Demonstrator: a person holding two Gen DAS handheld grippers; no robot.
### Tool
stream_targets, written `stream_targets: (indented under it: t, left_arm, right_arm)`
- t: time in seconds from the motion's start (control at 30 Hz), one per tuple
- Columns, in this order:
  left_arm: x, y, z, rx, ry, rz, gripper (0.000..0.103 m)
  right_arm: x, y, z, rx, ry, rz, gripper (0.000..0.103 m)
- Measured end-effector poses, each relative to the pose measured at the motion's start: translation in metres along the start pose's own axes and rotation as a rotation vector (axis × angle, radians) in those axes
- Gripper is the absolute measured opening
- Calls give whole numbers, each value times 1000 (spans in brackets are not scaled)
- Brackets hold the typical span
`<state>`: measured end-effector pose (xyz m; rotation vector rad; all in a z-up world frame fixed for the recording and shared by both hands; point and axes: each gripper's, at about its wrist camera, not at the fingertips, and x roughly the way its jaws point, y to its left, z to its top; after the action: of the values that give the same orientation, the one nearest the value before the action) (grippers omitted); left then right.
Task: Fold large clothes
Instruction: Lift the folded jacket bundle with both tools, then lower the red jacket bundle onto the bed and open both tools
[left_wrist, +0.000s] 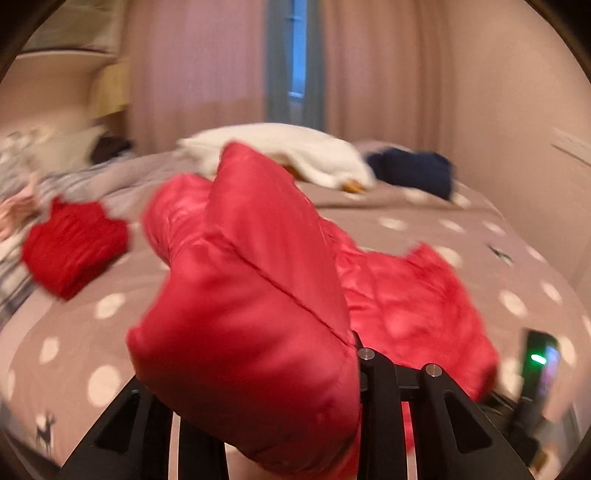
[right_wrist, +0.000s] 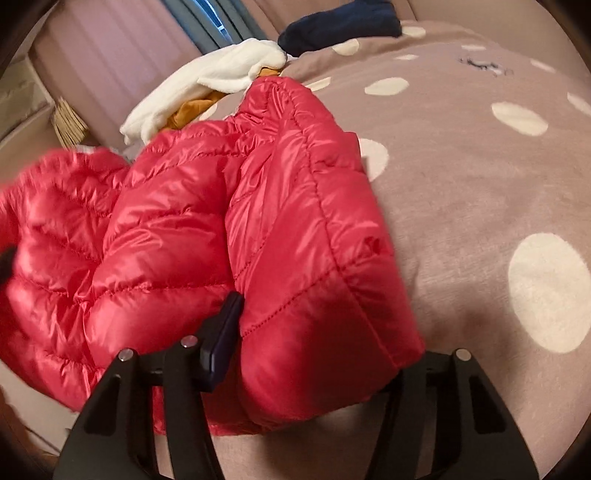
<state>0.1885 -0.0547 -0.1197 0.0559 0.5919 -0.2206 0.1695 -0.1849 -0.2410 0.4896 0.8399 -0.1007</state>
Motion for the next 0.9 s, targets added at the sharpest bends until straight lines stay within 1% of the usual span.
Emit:
stream_targets:
  t: [0.03,0.07,0.1,0.13,0.2,0.23,0.3,0.33,0.4,0.47,0.53,0.6,0.67,0.73,0.77,0.8,0.83,0.87,0.9]
  left_arm:
    - [-1,-4,1,-16,-7,-75,31]
    - [0,-8,2,-46,-9,-157,35]
    - [2,-12,3,-80,0,-259,39]
    - [7,-15,4,-100,12,-344,42]
    - [24,-25,4,-126,42,-480,48]
    - [40,-31,2,-158,74,-525,49]
    - [67,-38,-2,-209,157,-532,49]
    - [78,-43,-5,-208,183,-522,49]
    - [91,-50,-10,-203,188,-538,50]
    - [97,-53,-14,-210,198,-533,51]
    - [105,-57,-17,-192,205,-544,51]
    - [115,-52,-21,-204,239,-568,51]
    - [125,-49,-23,-227,269,-600,51]
    - [124,-49,-27,-246,290,-619,51]
    - [126,-48,-27,-252,296,-622,51]
    - [127,-49,-27,-254,297,-618,51]
    - [128,-53,-28,-242,299,-605,51]
    - [128,-56,-28,-224,300,-593,51]
    - [128,-60,-28,-201,299,-578,51]
  right_arm:
    - [0,2,-1,-7,-1,-12,58]
    - [1,2,0,-6,3,-10,58]
    - [2,-2,1,2,12,4,58]
    - [2,-6,2,11,18,17,58]
    - [2,-15,2,43,28,62,58]
    - [1,-19,2,58,28,81,58]
    - [-1,-26,1,80,24,113,54]
    - [-3,-29,0,83,23,126,54]
    - [-6,-36,-2,92,25,155,54]
    - [-7,-41,-2,109,28,173,54]
    - [-8,-44,-2,117,35,175,54]
    - [-10,-47,-1,117,38,164,55]
    - [-13,-47,0,119,41,143,57]
    - [-17,-49,2,114,39,115,61]
    - [-22,-49,2,107,34,86,67]
    - [-21,-45,9,99,28,52,72]
    - [-25,-44,9,92,22,24,75]
    - [-31,-45,11,80,13,-24,80]
    - [-36,-46,11,75,6,-50,81]
